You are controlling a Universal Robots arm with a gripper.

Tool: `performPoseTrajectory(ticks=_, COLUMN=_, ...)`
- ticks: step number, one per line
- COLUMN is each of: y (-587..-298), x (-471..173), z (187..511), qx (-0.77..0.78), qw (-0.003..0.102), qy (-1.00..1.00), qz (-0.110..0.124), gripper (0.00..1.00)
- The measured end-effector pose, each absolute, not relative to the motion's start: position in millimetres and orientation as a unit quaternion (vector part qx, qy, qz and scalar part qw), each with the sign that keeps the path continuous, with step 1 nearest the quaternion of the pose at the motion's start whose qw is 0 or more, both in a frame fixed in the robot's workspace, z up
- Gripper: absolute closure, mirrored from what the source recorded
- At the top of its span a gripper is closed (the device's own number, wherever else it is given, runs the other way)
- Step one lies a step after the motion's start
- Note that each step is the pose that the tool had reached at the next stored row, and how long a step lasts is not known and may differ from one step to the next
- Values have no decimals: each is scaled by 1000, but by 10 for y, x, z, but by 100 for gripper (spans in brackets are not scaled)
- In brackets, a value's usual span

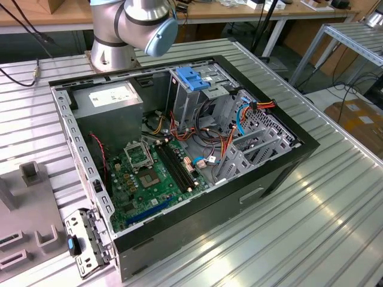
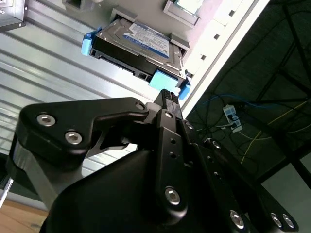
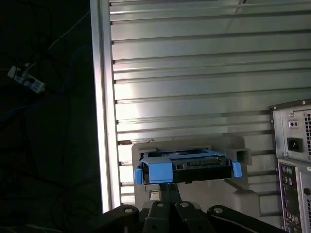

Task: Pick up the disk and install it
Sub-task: 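Reach for the disk, then pick up the disk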

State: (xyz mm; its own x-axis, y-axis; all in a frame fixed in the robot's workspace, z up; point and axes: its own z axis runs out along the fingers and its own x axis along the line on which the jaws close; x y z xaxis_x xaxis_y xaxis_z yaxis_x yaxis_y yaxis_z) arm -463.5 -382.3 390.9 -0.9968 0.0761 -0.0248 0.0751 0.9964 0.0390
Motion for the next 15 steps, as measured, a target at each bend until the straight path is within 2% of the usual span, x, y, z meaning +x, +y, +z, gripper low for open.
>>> performPoseTrajectory(ticks=15, y=-3823, x=-4642, z=3909, qx=28, qw=13, qy=999, qz=19, gripper=89)
